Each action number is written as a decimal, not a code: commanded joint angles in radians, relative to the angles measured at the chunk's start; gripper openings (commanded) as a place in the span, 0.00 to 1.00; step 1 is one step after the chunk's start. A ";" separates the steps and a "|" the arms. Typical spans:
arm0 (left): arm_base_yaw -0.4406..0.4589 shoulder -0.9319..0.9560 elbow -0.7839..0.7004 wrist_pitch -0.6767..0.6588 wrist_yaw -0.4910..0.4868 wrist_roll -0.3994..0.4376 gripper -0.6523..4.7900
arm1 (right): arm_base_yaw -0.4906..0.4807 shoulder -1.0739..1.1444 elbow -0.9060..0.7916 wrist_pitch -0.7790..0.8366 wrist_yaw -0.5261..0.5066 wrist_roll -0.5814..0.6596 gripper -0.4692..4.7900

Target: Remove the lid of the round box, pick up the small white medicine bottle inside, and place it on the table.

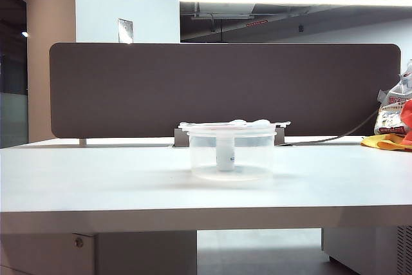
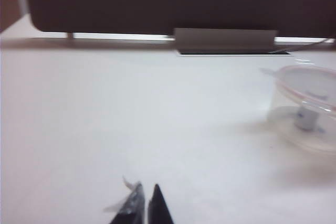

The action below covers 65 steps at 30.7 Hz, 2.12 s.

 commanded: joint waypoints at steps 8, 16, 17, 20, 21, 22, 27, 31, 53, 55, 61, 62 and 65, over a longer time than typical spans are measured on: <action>0.001 0.001 0.025 0.018 0.074 -0.266 0.11 | 0.002 0.001 0.021 0.071 -0.002 0.265 0.28; 0.001 0.105 0.187 0.007 0.066 -0.264 0.11 | 0.002 0.057 0.180 0.062 -0.002 0.264 0.27; 0.001 0.138 0.210 0.007 0.073 -0.264 0.11 | 0.002 0.077 0.201 0.061 -0.003 0.264 0.27; 0.000 0.262 0.292 0.006 0.124 -0.264 0.11 | 0.002 0.182 0.275 0.064 -0.026 0.264 0.27; 0.000 0.307 0.319 0.005 0.143 -0.265 0.11 | 0.002 0.220 0.296 0.067 -0.036 0.264 0.27; -0.003 0.365 0.352 0.006 0.165 -0.265 0.11 | 0.002 0.262 0.319 0.068 -0.048 0.264 0.27; -0.071 0.630 0.513 0.003 0.187 -0.268 0.11 | 0.002 0.526 0.468 0.063 -0.152 0.265 0.33; -0.145 0.803 0.637 0.002 0.187 -0.264 0.11 | 0.002 0.750 0.612 0.036 -0.257 0.266 0.45; -0.230 1.338 0.979 -0.107 0.364 -0.298 0.29 | 0.042 1.582 1.089 -0.003 -0.608 0.401 0.81; -0.230 1.388 0.993 -0.109 0.393 -0.305 0.29 | 0.056 1.628 1.112 0.009 -0.611 0.415 0.81; -0.242 1.555 1.048 -0.108 0.499 -0.388 0.70 | 0.110 1.737 1.178 0.054 -0.609 0.442 0.81; -0.245 1.572 1.054 -0.108 0.512 -0.393 0.71 | 0.117 1.751 1.185 0.064 -0.605 0.449 0.81; -0.257 1.618 1.065 -0.089 0.542 -0.418 0.70 | 0.127 1.778 1.187 0.100 -0.600 0.478 0.74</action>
